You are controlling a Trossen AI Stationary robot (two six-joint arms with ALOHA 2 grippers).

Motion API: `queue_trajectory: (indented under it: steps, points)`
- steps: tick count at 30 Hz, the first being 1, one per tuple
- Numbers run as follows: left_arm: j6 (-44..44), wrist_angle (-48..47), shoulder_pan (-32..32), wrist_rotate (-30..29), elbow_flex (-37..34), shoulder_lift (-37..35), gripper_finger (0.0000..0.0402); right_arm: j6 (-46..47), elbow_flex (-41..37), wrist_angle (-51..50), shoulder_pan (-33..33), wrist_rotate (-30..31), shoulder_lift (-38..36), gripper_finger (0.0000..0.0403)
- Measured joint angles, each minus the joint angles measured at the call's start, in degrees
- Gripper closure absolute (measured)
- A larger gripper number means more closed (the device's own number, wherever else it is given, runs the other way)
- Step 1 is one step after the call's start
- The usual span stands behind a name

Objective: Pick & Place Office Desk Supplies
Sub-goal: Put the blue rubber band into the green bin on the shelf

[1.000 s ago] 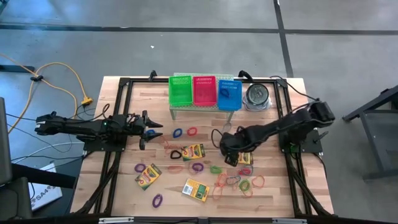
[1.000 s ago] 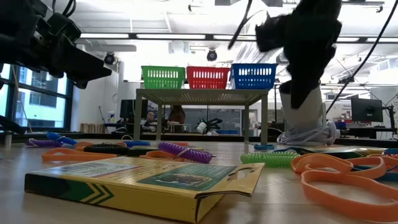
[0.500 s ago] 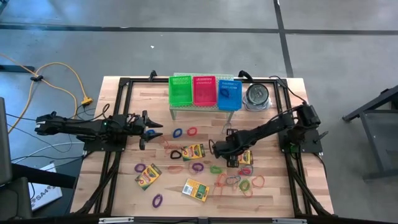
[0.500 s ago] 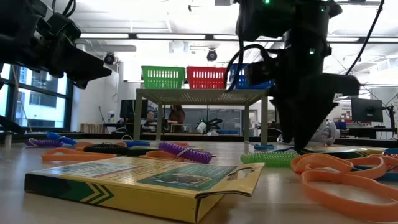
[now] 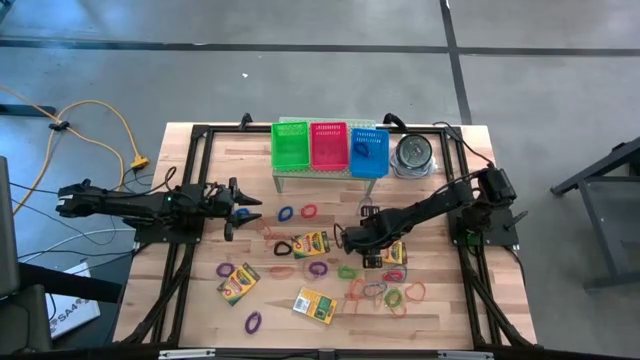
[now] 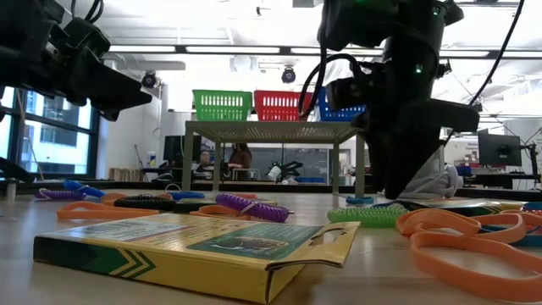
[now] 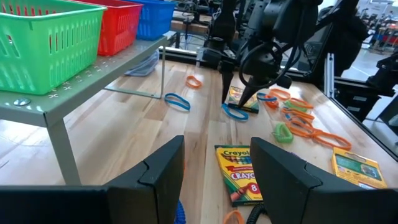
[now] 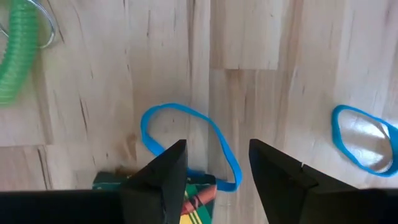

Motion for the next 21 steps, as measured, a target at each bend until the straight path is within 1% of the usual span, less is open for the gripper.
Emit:
queue_trajectory:
  steps: [11,21]
  points:
    - [-0.5,0.0,0.0,0.1,0.0,0.0,0.0222,0.0,0.0,2.6,-0.8,-0.2,0.5,0.0249]
    - [-0.5,0.0,0.0,0.1,0.0,0.0,0.0222,0.0,-0.6,1.7,-0.7,-0.6,1.3,0.0251]
